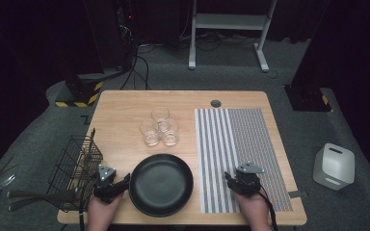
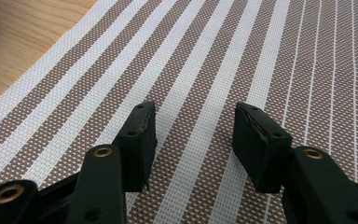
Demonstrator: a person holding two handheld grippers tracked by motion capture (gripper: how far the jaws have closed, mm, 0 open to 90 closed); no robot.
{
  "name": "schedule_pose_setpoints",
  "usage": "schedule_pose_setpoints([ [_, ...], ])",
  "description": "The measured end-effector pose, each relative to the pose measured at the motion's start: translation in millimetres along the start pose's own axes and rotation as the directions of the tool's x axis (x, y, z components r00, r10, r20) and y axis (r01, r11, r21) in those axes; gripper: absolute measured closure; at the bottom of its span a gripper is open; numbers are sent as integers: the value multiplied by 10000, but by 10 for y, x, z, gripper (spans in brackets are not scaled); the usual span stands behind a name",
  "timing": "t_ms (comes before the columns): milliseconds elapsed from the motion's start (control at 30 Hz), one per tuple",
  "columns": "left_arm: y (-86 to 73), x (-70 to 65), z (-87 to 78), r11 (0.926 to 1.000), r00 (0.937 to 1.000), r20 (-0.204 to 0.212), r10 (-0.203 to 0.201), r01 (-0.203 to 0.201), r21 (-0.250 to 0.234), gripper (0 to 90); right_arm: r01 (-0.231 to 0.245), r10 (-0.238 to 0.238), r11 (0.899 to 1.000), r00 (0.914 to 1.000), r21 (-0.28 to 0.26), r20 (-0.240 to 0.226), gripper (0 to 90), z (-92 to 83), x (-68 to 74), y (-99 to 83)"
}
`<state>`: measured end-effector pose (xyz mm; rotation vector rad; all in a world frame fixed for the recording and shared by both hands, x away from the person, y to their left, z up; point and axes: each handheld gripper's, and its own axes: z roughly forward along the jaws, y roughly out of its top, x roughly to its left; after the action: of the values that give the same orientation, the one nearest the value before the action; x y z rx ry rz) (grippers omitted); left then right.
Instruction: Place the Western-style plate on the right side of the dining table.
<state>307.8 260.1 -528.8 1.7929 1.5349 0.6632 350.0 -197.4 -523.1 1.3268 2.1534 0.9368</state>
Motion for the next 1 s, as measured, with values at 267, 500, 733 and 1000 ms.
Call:
schedule_pose_setpoints([
  [267,-1,5,-4,10000,9999,84,-64,64,-7,387,14,-14,10000,10000,-6,42,493,0,3,0],
  [500,-2,12,-6,9999,9996,232,-168,168,-21,382,21,-21,10000,10000,0,85,486,-1,5,1],
  [733,-4,19,-11,9996,9992,279,-272,273,-19,378,1,-1,10000,10000,5,48,485,0,2,1],
  [1000,-5,41,-13,9991,9982,445,-395,400,-101,408,1,-1,10000,10000,7,61,485,0,4,1],
])
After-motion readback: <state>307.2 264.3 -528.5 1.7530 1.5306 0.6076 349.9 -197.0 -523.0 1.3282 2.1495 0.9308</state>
